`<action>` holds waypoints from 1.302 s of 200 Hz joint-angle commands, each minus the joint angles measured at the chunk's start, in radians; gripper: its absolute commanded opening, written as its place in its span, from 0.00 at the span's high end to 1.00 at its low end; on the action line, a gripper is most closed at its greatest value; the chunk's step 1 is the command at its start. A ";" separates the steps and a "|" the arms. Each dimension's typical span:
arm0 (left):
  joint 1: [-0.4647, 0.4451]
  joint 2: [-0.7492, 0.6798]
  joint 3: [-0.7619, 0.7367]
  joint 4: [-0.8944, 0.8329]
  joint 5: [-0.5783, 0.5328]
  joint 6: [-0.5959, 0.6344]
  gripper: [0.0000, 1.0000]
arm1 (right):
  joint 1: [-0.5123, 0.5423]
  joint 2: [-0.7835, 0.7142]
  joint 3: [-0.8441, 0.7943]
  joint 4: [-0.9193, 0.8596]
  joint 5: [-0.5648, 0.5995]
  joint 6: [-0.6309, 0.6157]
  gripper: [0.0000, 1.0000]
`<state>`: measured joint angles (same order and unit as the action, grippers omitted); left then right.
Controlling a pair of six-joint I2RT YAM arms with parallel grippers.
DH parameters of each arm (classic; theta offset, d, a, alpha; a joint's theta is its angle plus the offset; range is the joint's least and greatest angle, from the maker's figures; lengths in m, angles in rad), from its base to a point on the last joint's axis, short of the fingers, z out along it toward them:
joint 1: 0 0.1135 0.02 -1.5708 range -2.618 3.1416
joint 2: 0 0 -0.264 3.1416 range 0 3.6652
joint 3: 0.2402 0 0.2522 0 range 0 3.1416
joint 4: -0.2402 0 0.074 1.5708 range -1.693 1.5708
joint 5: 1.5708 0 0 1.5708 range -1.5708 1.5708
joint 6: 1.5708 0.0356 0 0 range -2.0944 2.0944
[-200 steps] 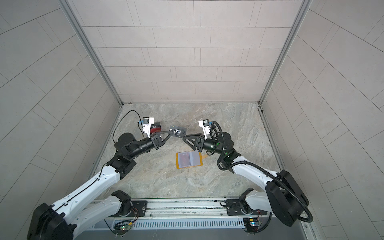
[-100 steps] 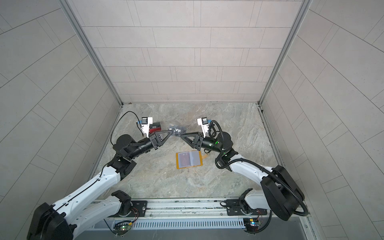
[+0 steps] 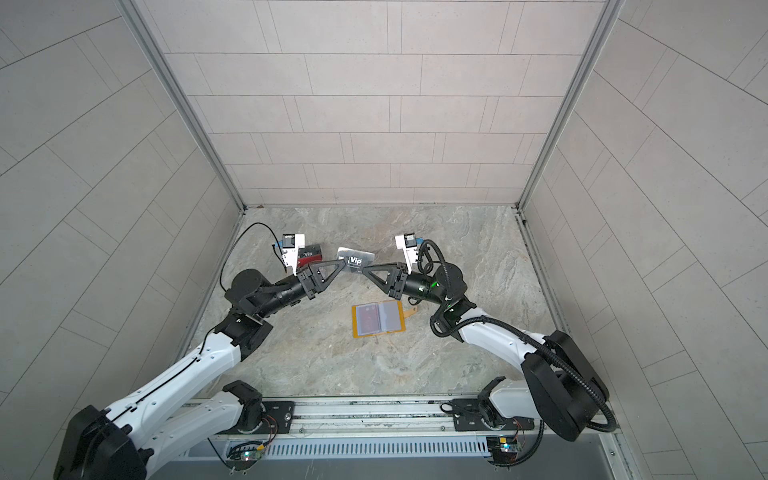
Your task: Take the credit cards out of the card holder
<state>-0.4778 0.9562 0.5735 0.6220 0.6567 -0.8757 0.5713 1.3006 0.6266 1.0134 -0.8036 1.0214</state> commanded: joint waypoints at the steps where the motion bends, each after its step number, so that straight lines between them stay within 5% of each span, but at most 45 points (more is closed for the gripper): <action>1: 0.004 -0.017 -0.009 0.023 0.017 0.004 0.96 | 0.004 -0.007 0.021 0.050 -0.008 0.008 0.91; 42: 0.003 -0.024 0.005 -0.036 0.020 0.031 0.89 | 0.004 -0.007 0.024 0.039 -0.020 0.004 1.00; 56: 0.002 -0.029 0.022 -0.090 0.021 0.063 0.77 | 0.005 -0.011 0.023 0.020 -0.025 -0.006 1.00; 75: 0.003 -0.046 0.047 -0.191 0.029 0.142 0.48 | 0.004 -0.024 0.025 -0.029 -0.049 -0.040 1.00; 91: 0.017 -0.066 0.095 -0.368 0.030 0.281 0.40 | 0.004 -0.049 0.026 -0.111 -0.060 -0.100 1.00; 169: 0.099 -0.003 0.426 -1.189 0.008 0.860 0.38 | 0.006 -0.223 0.098 -0.840 -0.125 -0.573 1.00; 206: 0.099 0.061 0.526 -1.378 0.163 1.057 0.40 | 0.009 -0.216 0.182 -1.103 -0.198 -0.755 1.00; 260: 0.098 0.132 0.576 -1.460 0.330 1.173 0.55 | 0.052 -0.126 0.273 -1.180 -0.314 -0.828 1.00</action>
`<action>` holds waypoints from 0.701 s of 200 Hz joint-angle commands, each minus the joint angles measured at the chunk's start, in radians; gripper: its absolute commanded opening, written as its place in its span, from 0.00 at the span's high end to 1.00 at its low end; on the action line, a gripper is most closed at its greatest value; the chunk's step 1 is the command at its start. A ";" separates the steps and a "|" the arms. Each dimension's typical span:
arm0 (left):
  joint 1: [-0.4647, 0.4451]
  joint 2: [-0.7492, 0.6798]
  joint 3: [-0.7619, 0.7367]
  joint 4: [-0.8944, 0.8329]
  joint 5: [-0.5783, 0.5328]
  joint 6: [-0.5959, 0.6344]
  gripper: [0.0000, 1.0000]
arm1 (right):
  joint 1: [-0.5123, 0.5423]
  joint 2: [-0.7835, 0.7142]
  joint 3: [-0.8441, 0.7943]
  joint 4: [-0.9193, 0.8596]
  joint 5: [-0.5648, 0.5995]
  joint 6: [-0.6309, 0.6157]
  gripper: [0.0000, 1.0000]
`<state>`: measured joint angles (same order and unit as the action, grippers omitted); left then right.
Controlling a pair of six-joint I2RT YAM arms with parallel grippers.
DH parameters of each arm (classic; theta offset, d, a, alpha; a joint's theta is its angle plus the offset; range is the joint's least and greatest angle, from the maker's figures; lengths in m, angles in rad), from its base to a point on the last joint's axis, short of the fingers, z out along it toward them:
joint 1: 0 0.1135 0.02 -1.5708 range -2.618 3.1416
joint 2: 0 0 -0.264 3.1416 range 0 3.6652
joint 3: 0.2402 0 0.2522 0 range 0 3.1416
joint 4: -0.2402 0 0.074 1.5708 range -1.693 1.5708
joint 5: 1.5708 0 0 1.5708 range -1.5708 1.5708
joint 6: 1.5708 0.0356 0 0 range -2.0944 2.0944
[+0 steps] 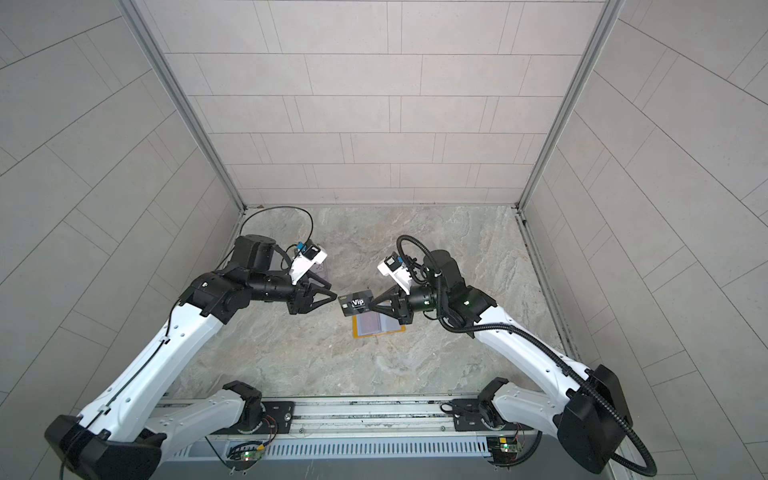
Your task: Take the credit cards out of the card holder
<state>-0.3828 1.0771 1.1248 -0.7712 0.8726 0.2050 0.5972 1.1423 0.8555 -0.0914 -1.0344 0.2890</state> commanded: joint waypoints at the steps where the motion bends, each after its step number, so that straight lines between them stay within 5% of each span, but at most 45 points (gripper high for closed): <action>1: 0.002 0.012 0.025 -0.067 0.116 0.093 0.55 | 0.027 0.034 0.045 -0.078 -0.084 -0.099 1.00; 140: -0.046 0.080 0.056 -0.187 0.161 0.211 0.75 | 0.061 0.188 0.196 -0.222 -0.165 -0.257 1.00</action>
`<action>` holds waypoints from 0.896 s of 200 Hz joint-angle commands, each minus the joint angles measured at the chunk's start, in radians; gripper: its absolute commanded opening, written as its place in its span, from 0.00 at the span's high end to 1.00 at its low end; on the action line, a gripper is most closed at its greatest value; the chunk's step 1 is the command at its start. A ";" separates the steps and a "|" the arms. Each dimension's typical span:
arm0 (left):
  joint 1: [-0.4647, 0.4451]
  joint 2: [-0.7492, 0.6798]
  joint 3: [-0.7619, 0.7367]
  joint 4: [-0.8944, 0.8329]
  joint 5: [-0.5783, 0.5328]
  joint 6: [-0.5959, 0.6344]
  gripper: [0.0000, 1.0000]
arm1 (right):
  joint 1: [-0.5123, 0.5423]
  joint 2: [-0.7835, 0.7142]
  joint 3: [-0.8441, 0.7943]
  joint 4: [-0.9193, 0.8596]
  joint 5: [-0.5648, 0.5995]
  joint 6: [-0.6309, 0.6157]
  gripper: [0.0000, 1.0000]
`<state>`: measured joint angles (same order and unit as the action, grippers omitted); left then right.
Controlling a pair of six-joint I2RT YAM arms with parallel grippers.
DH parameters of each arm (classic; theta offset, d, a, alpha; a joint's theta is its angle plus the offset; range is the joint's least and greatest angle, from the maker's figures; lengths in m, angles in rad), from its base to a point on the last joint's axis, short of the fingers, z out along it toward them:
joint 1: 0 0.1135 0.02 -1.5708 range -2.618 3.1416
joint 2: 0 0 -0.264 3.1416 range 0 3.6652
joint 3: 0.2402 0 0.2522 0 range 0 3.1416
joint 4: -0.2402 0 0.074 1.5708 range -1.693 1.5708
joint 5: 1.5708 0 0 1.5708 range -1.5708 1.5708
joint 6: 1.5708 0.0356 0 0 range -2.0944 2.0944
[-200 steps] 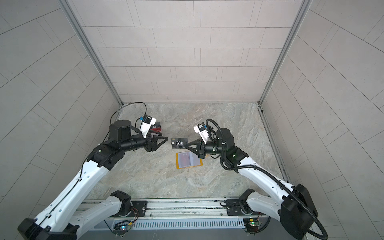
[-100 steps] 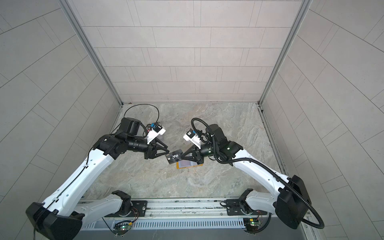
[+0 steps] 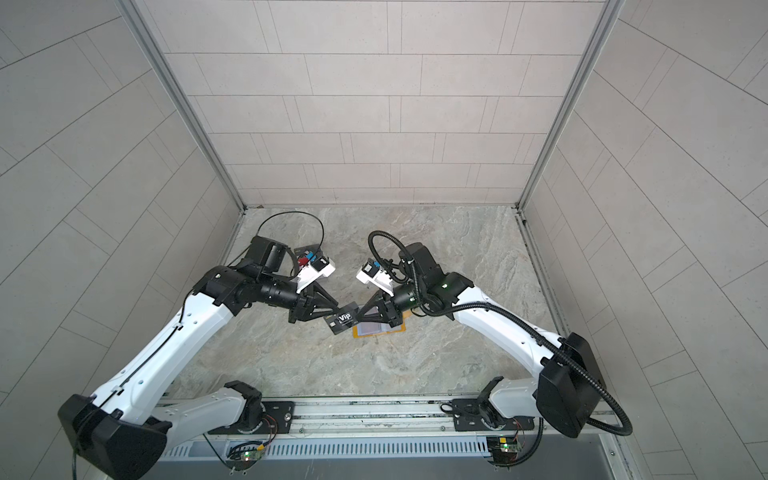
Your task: Take the credit cards out of the card holder
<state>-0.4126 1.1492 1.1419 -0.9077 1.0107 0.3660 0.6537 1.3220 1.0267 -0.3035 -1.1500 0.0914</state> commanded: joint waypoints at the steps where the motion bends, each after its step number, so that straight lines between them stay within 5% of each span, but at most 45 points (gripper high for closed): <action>1: -0.017 0.009 0.039 -0.051 0.023 0.051 0.75 | 0.004 0.009 0.025 -0.009 -0.050 -0.059 1.00; 115: -0.052 0.041 0.077 -0.111 -0.026 0.084 1.00 | 0.006 0.026 0.021 0.004 -0.045 -0.070 1.00; 127: -0.051 0.035 0.081 -0.100 -0.073 0.065 1.00 | 0.005 0.019 0.013 0.002 -0.014 -0.070 0.78; 144: -0.050 0.019 0.078 -0.080 -0.149 0.042 1.00 | -0.001 0.004 -0.005 0.000 0.029 -0.079 0.59; 179: -0.017 -0.020 0.057 -0.012 -0.341 -0.002 1.00 | -0.007 -0.056 -0.058 0.006 0.188 -0.085 0.48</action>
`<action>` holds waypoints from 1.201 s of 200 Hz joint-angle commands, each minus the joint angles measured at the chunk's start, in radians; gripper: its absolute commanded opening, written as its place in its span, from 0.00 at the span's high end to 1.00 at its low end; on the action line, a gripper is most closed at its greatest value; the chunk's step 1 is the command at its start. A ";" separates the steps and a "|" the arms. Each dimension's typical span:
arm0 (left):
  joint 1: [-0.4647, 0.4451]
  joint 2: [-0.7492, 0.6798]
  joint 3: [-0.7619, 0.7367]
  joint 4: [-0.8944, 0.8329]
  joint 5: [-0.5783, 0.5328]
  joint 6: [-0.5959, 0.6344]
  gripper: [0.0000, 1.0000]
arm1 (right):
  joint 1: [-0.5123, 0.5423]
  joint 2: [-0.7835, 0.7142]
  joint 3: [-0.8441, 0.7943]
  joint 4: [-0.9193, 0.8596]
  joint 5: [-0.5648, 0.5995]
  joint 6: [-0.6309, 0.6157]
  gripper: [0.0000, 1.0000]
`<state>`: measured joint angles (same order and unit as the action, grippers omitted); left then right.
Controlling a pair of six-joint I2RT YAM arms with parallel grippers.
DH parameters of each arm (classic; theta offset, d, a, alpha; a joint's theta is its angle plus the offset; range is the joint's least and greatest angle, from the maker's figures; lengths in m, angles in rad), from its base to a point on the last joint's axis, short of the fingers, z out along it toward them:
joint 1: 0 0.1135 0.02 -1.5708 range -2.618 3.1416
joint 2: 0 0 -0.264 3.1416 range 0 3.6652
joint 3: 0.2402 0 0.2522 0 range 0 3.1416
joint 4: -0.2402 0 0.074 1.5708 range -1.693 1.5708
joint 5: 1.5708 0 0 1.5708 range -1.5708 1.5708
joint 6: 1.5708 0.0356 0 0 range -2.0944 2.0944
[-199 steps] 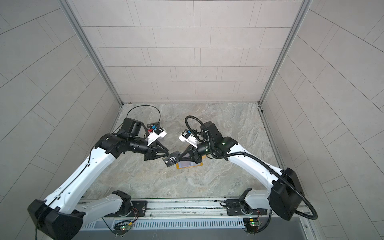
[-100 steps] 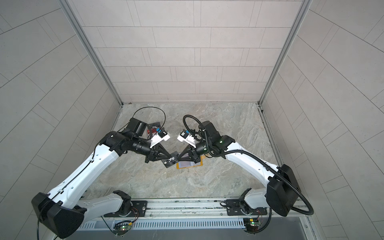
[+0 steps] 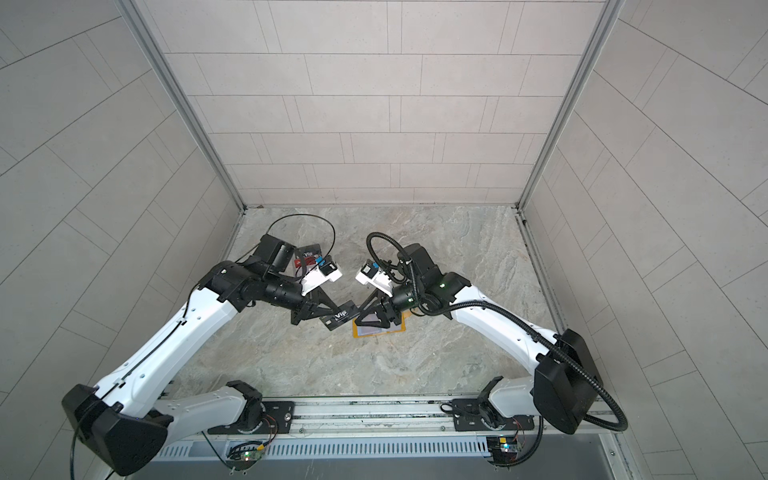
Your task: Take the credit cards out of the card holder
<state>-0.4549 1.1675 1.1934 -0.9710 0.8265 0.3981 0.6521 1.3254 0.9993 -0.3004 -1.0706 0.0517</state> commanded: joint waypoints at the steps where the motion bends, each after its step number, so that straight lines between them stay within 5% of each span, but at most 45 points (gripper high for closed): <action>1: 0.028 -0.038 0.006 0.053 -0.163 -0.034 1.00 | -0.006 -0.061 -0.033 0.003 0.114 -0.045 0.47; 52: 0.087 -0.047 -0.002 0.116 -0.365 0.178 1.00 | -0.007 -0.134 -0.111 0.022 0.389 -0.012 0.43; 128: 0.202 0.151 0.093 0.087 -0.417 0.506 1.00 | -0.008 -0.240 -0.231 0.045 0.749 0.023 0.43; 240: 0.326 0.565 0.338 0.132 -0.435 0.618 1.00 | -0.017 -0.183 -0.186 0.074 0.763 0.023 0.44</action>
<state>-0.1425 1.6947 1.4624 -0.8524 0.3740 0.9874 0.6384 1.1336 0.7841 -0.2333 -0.3134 0.0887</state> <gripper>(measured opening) 0.045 0.564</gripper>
